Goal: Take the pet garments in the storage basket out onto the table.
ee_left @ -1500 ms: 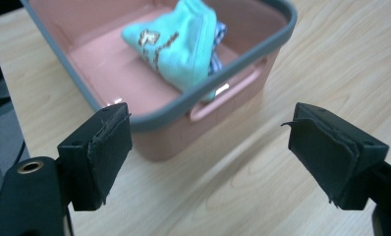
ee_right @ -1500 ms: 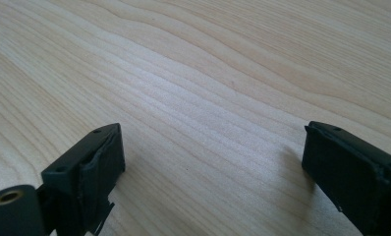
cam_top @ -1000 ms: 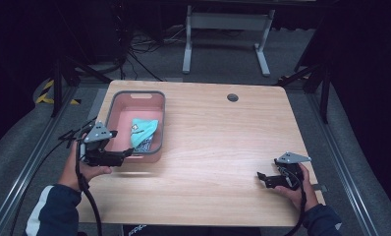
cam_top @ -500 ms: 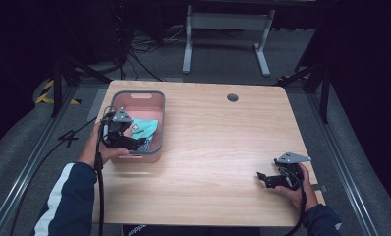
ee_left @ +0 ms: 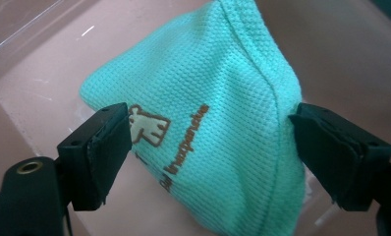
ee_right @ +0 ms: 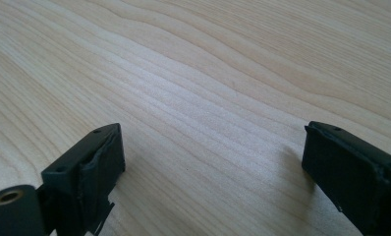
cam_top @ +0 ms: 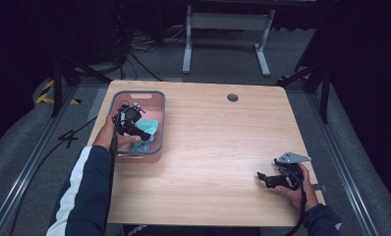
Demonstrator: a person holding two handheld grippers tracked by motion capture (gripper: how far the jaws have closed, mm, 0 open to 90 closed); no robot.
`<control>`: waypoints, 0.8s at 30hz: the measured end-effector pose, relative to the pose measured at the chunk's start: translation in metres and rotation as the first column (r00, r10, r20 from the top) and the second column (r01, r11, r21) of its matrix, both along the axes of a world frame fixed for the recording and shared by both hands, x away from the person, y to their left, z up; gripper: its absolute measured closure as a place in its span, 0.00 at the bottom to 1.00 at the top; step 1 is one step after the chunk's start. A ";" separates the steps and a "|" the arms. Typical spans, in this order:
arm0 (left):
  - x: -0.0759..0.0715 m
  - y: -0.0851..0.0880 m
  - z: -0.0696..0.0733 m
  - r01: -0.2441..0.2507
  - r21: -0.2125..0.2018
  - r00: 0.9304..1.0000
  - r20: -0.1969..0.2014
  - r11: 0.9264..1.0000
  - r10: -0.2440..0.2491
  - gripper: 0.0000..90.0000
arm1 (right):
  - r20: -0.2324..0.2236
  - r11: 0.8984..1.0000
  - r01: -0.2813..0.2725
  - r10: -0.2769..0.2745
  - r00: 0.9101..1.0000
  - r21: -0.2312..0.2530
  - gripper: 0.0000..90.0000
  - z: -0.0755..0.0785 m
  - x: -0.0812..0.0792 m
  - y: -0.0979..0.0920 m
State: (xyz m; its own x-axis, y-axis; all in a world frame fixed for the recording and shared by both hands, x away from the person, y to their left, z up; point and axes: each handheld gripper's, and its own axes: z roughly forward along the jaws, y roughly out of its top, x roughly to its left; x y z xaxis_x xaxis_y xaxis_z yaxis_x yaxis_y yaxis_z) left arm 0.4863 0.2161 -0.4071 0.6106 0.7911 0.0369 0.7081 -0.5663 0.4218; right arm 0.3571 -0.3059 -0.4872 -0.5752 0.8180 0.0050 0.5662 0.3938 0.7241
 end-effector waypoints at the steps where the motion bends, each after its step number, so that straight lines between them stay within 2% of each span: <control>1: 0.003 -0.002 -0.001 -0.005 0.018 1.000 -0.024 1.000 0.005 0.17 | 0.000 1.000 0.000 0.000 1.000 0.000 0.10 0.000 0.000 0.000; 2: 0.008 -0.004 -0.005 0.000 0.028 0.998 -0.058 1.000 0.002 0.17 | 0.000 1.000 0.000 0.000 1.000 -0.001 0.10 0.000 0.000 0.000; 3: 0.008 -0.004 -0.005 0.000 0.028 0.998 -0.058 1.000 0.002 0.17 | 0.000 1.000 0.000 0.000 1.000 -0.001 0.10 0.000 0.000 0.000; 4: 0.013 -0.007 -0.009 0.005 0.059 0.997 -0.082 0.998 0.000 0.16 | 0.000 1.000 -0.001 0.001 1.000 0.000 0.10 0.000 0.000 0.000; 7: 0.020 -0.009 -0.012 -0.008 0.080 0.994 -0.105 0.997 0.016 0.14 | 0.000 1.000 0.000 0.000 1.000 0.000 0.10 0.000 0.000 0.000; 10: 0.024 -0.009 -0.015 -0.027 0.077 0.990 -0.132 0.997 0.037 0.13 | 0.000 1.000 0.000 0.000 1.000 0.000 0.10 0.000 0.000 0.000; 13: 0.026 -0.011 -0.019 -0.028 0.098 0.989 -0.140 0.995 0.041 0.13 | 0.001 1.000 -0.001 0.001 1.000 -0.001 0.10 0.000 0.000 0.000; 15: 0.028 -0.011 -0.022 -0.046 0.093 0.985 -0.162 0.995 0.061 0.13 | 0.000 1.000 -0.001 0.001 1.000 0.000 0.10 0.000 0.000 0.000; 16: 0.031 -0.010 -0.024 -0.065 0.104 0.981 -0.175 0.992 0.082 0.11 | 0.000 1.000 -0.002 0.002 1.000 0.000 0.10 0.000 0.000 0.000; 17: 0.032 -0.009 -0.025 -0.074 0.098 0.977 -0.190 0.992 0.092 0.11 | 0.000 1.000 -0.002 0.002 1.000 0.000 0.10 0.000 0.000 0.000; 18: 0.032 -0.009 -0.025 -0.074 0.098 0.977 -0.190 0.992 0.092 0.10 | 0.000 1.000 -0.002 0.002 1.000 0.000 0.10 0.000 0.000 0.000; 20: 0.034 -0.005 -0.028 -0.100 0.066 0.968 -0.222 0.993 0.113 0.09 | 0.000 1.000 -0.002 0.002 1.000 0.000 0.10 0.000 0.000 0.000; 21: 0.034 -0.005 -0.028 -0.100 0.066 0.968 -0.222 0.993 0.113 0.09 | 0.000 1.000 -0.002 0.002 1.000 0.000 0.10 0.000 0.000 0.000; 23: 0.035 -0.002 -0.030 -0.127 0.049 0.961 -0.243 0.991 0.135 0.10 | 0.000 1.000 -0.002 0.002 1.000 0.000 0.10 0.000 0.000 0.000; 24: 0.035 -0.001 -0.030 -0.129 0.044 0.961 -0.242 0.991 0.136 0.11 | 0.000 1.000 -0.002 0.002 1.000 0.000 0.10 0.000 0.000 0.000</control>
State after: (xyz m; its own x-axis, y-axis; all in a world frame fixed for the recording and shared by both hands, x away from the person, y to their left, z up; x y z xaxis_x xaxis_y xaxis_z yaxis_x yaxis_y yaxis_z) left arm 0.5216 0.2156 -0.4371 0.4938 0.8661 -0.0773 0.8569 -0.4696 0.2128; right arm 0.3572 -0.3060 -0.4873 -0.5765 0.8171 0.0050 0.5655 0.3946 0.7242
